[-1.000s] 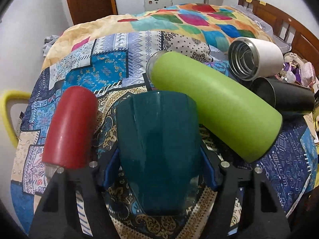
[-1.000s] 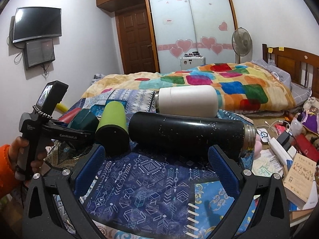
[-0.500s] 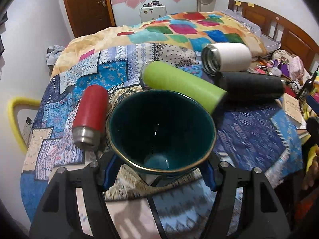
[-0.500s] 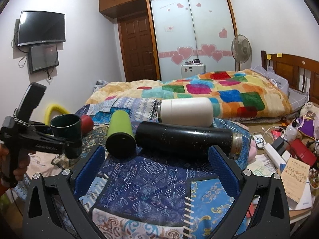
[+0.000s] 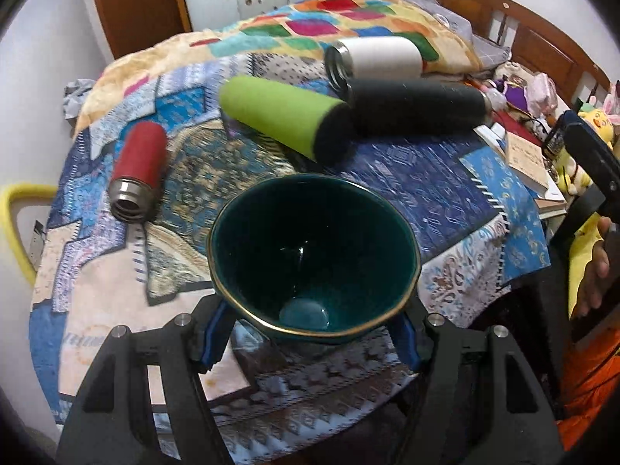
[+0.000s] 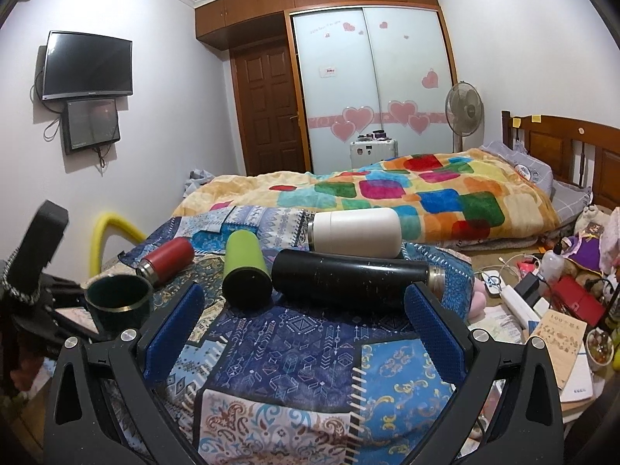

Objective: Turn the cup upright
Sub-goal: 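Rotate the held teal cup toward the right gripper with the left gripper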

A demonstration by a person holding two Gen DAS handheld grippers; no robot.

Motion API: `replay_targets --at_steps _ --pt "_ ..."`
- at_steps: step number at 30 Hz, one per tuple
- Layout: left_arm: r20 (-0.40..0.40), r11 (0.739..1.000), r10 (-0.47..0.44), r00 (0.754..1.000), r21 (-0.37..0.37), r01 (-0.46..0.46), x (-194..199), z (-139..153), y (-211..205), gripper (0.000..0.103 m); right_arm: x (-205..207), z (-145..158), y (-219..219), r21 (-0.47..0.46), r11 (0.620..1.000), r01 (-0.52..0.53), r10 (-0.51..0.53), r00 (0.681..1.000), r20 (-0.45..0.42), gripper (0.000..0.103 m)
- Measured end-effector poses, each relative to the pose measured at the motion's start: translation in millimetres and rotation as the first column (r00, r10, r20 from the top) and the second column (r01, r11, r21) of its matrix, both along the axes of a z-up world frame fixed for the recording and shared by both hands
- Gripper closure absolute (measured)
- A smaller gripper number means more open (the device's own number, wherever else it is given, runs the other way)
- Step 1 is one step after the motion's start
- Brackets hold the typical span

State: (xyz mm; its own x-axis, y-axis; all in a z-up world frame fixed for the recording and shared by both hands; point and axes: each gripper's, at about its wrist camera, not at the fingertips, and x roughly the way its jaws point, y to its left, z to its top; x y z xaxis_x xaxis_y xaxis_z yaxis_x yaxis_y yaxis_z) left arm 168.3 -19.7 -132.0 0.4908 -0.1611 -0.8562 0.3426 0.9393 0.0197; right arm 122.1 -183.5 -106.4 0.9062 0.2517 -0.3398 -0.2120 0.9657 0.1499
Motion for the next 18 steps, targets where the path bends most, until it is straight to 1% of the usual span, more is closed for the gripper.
replay_targets --at_steps 2,5,7,8,11,14,16,18 --pt "-0.014 1.0 -0.008 1.0 -0.01 0.007 3.0 -3.9 -5.1 0.034 -0.4 -0.7 -0.4 -0.007 1.0 0.002 -0.002 1.0 0.0 0.0" --pt "-0.002 1.0 -0.015 1.0 -0.001 0.015 11.3 -6.2 -14.2 0.035 0.2 -2.4 -1.7 -0.022 1.0 0.006 -0.006 1.0 -0.002 0.0" --pt "-0.023 0.999 -0.026 0.999 -0.044 0.025 18.5 -8.8 -15.3 0.035 2.4 -4.0 -2.2 -0.029 1.0 0.009 -0.009 1.0 -0.006 0.0" --pt "-0.022 0.998 -0.025 0.999 -0.063 0.024 22.4 -9.8 -15.9 0.035 2.7 -5.1 -1.8 -0.031 0.999 0.009 -0.01 1.0 -0.007 0.0" --pt "-0.006 0.997 -0.029 1.0 -0.069 0.029 31.2 -13.4 -21.4 0.035 8.8 -10.4 -0.1 -0.034 0.999 0.006 -0.007 1.0 -0.022 0.0" --pt "-0.031 0.995 -0.035 0.999 -0.092 0.032 42.6 -22.2 -26.1 0.035 12.4 -15.0 2.8 -0.045 0.999 -0.004 0.002 0.999 -0.034 0.0" --pt "-0.043 0.995 -0.039 0.998 -0.091 0.035 47.6 -28.2 -29.4 0.035 15.8 -18.2 5.5 -0.06 0.998 -0.01 0.007 0.999 -0.043 0.0" --pt "-0.022 0.995 -0.047 0.999 -0.085 0.045 48.4 -30.5 -32.1 0.035 17.1 -20.4 7.7 -0.069 0.998 -0.013 0.01 0.999 -0.05 0.0"
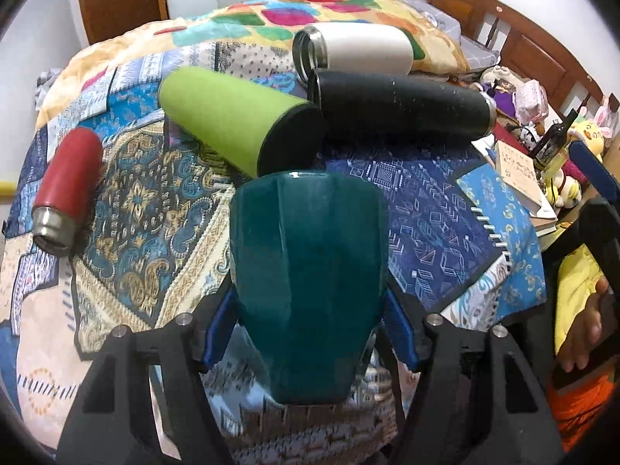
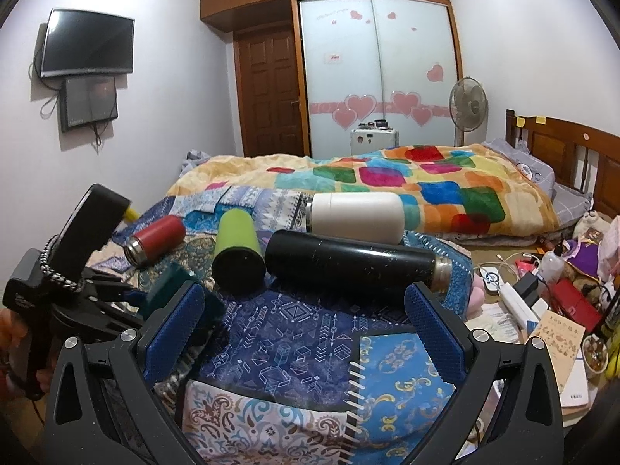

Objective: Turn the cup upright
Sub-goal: 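Rotate the held teal cup toward the right gripper with the left gripper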

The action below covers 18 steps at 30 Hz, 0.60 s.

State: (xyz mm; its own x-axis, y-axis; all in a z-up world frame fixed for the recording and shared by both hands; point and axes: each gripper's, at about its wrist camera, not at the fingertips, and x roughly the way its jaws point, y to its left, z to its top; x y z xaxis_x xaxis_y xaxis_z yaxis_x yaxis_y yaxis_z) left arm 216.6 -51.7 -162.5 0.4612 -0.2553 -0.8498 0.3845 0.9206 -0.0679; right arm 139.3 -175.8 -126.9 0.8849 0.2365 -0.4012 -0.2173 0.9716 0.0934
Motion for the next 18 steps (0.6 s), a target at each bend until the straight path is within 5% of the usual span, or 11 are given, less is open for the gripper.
replay_targets --at_steps 10,18 --pt "0.114 0.999 0.004 0.993 -0.042 0.001 -20.4 23.4 13.3 0.026 9.4 -9.8 9.9 -0.025 1.0 -0.016 0.016 0.999 -0.037 0.0" --pt "0.234 0.989 0.148 0.961 -0.05 -0.14 -44.4 41.6 70.0 0.022 26.3 -22.6 22.4 -0.055 0.998 -0.027 0.022 0.995 -0.101 0.0"
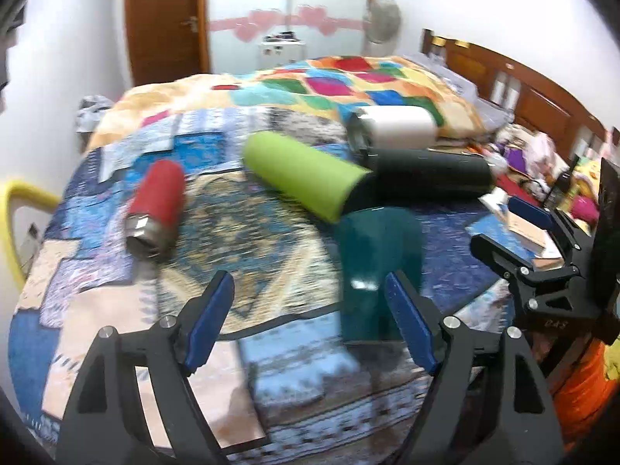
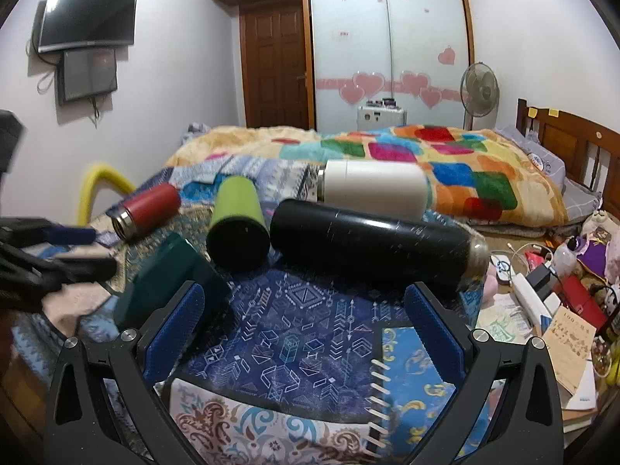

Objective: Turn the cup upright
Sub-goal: 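Rotate the held teal cup toward the right gripper with the left gripper, then grasp the teal cup with the right gripper while the left gripper releases it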

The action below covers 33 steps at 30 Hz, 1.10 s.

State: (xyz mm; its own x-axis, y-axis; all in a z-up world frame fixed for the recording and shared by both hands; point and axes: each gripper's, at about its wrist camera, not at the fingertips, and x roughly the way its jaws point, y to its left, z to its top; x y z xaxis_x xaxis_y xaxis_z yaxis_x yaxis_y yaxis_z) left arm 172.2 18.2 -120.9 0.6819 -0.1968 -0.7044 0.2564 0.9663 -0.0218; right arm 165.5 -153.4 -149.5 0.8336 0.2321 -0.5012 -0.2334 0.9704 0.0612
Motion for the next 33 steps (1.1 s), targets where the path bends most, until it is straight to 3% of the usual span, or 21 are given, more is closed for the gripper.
replay_targets --at_steps 7,15,21,24,28,33 --pt "-0.055 1.0 0.024 0.998 0.003 -0.024 -0.6 -28.8 14.6 0.023 11.3 -11.4 16.4 0.063 0.995 -0.077 0.083 0.992 -0.097 0.0" --pt "-0.071 0.998 -0.039 0.997 -0.056 0.035 -8.4 -40.2 1.4 0.023 16.3 -5.7 23.7 0.003 0.998 -0.063 0.063 0.994 -0.088 0.0" --pt "-0.036 0.999 -0.039 0.999 -0.016 0.038 -12.7 -40.9 -11.7 0.023 21.2 4.6 28.5 0.014 0.994 -0.106 0.107 0.99 -0.094 0.0" --pt "0.022 1.0 0.011 1.0 0.008 -0.011 -19.4 -35.2 -1.3 0.023 26.9 8.8 39.6 0.051 0.978 -0.204 0.21 0.968 -0.139 0.0" --pt "0.112 0.994 0.103 0.988 0.026 -0.106 -34.8 -25.6 21.2 0.022 35.4 6.7 60.7 0.02 0.961 -0.274 0.274 0.946 -0.174 0.001" --pt "0.117 0.99 0.142 0.983 -0.014 -0.141 -43.5 -24.9 41.8 0.022 47.1 -3.3 92.6 -0.058 0.911 -0.408 0.381 0.887 -0.26 0.012"
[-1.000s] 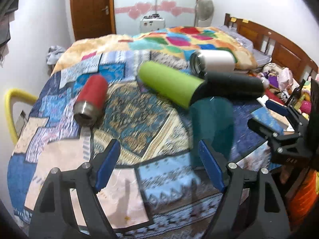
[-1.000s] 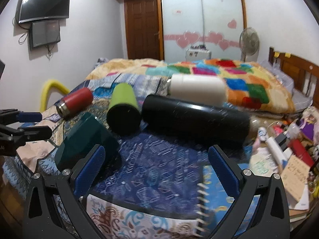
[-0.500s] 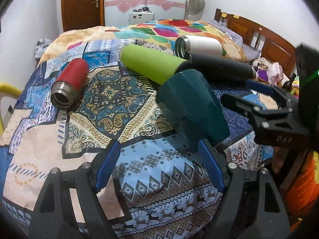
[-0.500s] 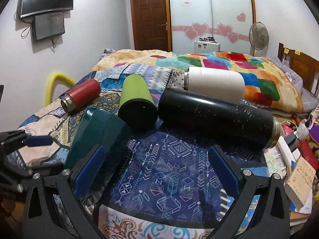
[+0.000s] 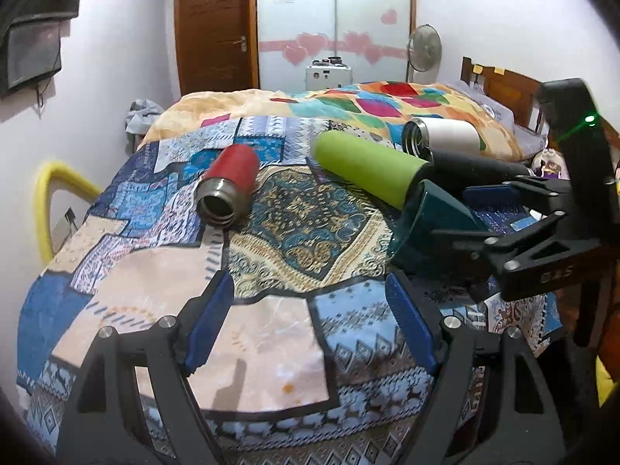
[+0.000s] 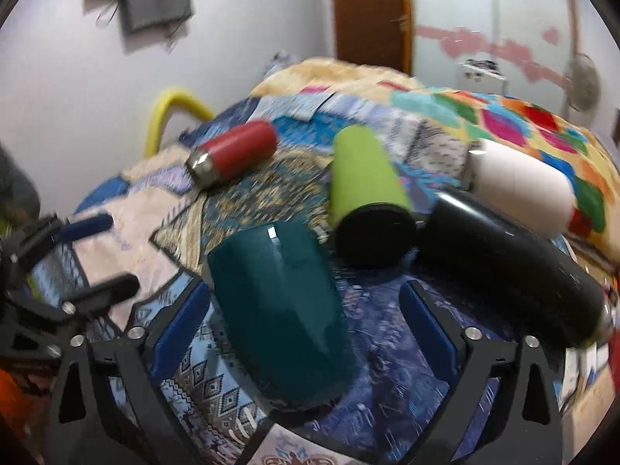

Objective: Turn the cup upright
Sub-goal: 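Grasp the teal cup with the right gripper while the left gripper releases it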

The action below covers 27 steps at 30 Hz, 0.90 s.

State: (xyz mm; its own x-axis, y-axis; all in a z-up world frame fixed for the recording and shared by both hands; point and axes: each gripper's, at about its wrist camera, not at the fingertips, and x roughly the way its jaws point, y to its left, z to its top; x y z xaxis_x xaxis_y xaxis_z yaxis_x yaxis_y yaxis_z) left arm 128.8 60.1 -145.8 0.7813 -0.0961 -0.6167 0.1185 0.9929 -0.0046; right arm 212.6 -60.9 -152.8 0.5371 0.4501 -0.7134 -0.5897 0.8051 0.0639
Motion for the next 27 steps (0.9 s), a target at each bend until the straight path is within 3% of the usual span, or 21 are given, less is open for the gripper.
replay_targets --at_steps 4,10,18,27 --pt "-0.012 1.0 0.011 1.0 -0.017 -0.011 -3.8 -4.6 7.8 0.022 3.6 -9.8 17.1 -0.108 0.99 -0.095 0.091 0.995 -0.045 0.027" --pt "-0.007 1.0 0.007 1.0 -0.029 -0.007 -5.6 -6.8 6.4 0.022 6.8 -13.0 20.6 -0.158 0.98 -0.12 0.112 0.992 -0.057 0.03" --pt "0.015 1.0 -0.002 1.0 -0.022 0.003 -1.3 3.2 0.5 0.022 0.5 -8.8 8.4 -0.088 0.994 -0.057 0.056 0.998 -0.013 0.032" --pt "0.057 1.0 -0.002 0.998 -0.028 0.004 -1.2 19.2 -7.4 0.022 -7.2 17.5 -12.2 0.011 1.0 -0.007 0.006 0.999 0.053 0.033"
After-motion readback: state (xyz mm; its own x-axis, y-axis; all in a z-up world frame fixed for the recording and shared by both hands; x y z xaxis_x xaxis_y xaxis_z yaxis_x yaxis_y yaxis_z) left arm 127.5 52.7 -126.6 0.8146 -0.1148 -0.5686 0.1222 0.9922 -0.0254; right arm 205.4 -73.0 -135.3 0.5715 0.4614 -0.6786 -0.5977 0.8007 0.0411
